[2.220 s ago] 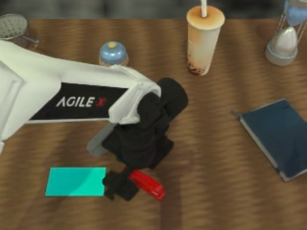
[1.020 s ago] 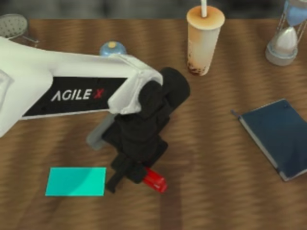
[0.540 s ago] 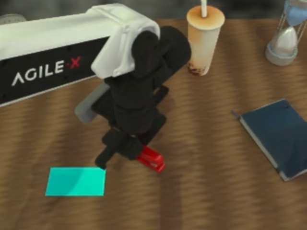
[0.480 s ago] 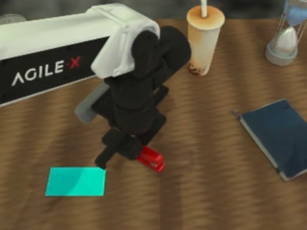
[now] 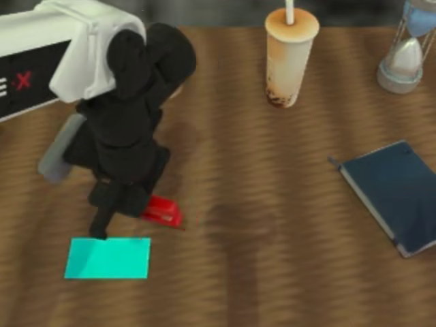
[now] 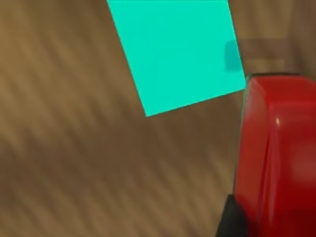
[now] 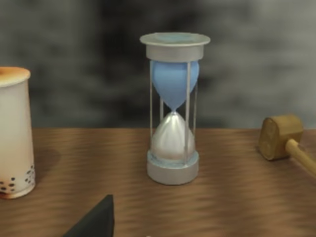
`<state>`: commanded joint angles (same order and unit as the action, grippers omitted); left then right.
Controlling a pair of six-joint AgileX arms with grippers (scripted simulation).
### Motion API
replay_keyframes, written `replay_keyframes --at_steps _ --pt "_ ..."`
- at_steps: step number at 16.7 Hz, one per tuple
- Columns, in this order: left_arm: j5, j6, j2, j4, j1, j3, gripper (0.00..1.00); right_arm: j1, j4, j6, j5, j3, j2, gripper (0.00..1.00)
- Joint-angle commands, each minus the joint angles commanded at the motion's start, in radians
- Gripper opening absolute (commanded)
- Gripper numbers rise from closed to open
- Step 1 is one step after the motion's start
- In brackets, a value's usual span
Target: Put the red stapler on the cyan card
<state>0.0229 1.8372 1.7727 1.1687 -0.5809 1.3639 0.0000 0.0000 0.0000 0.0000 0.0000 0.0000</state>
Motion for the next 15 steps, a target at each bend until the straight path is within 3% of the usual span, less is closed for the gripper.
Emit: replay_keyframes --at_steps 3,5,11,15 --pt "0.018 0.107 -0.098 -0.012 0.122 -0.115 0.0 0.0 0.0 0.0 0.0 0.0 0.0 1.0" --pt "0.025 0.143 -0.134 -0.017 0.158 -0.151 0.0 0.0 0.0 0.0 0.0 0.0 0.0 1.0" --pt "0.024 0.144 -0.127 -0.032 0.159 -0.162 0.0 0.0 0.0 0.0 0.0 0.0 0.0 1.0" --pt "0.025 0.148 -0.075 -0.178 0.168 -0.254 0.0 0.0 0.0 0.0 0.0 0.0 0.0 1.0"
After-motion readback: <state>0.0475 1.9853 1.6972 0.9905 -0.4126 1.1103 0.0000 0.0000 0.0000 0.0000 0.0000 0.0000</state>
